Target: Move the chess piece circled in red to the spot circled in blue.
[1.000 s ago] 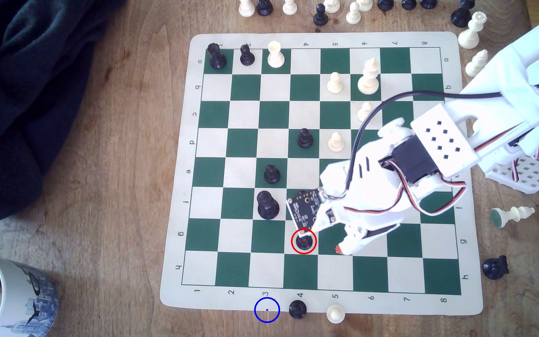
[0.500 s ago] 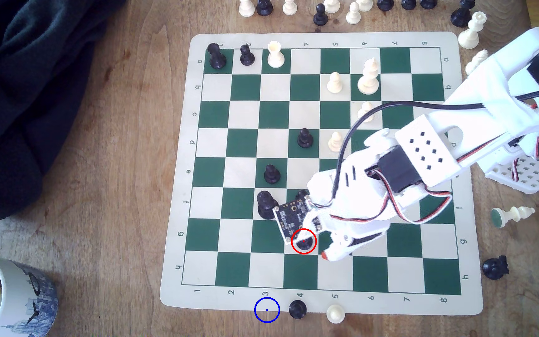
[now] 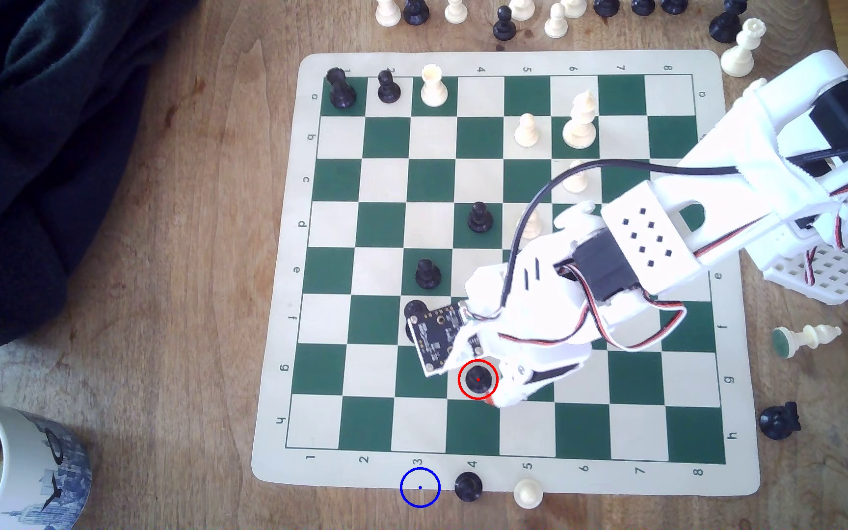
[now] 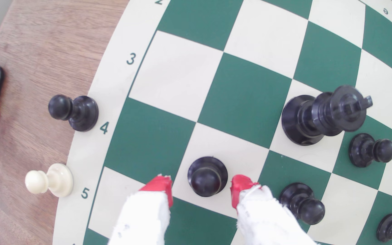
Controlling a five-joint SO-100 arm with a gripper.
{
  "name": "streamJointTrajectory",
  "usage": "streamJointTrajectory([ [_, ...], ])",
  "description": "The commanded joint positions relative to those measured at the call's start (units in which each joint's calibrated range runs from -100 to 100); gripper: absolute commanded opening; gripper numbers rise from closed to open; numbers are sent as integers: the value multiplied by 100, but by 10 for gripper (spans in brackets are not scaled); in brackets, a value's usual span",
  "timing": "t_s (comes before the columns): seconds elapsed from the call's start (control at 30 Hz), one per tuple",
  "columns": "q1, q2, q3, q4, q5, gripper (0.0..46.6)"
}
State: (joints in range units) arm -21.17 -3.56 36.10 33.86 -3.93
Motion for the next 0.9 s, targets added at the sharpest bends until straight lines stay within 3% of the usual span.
streamJointTrajectory([
  [0.0,-7,-51,-455,-78,15,130],
  [0.87,-23,101,-591,-176,0,114],
])
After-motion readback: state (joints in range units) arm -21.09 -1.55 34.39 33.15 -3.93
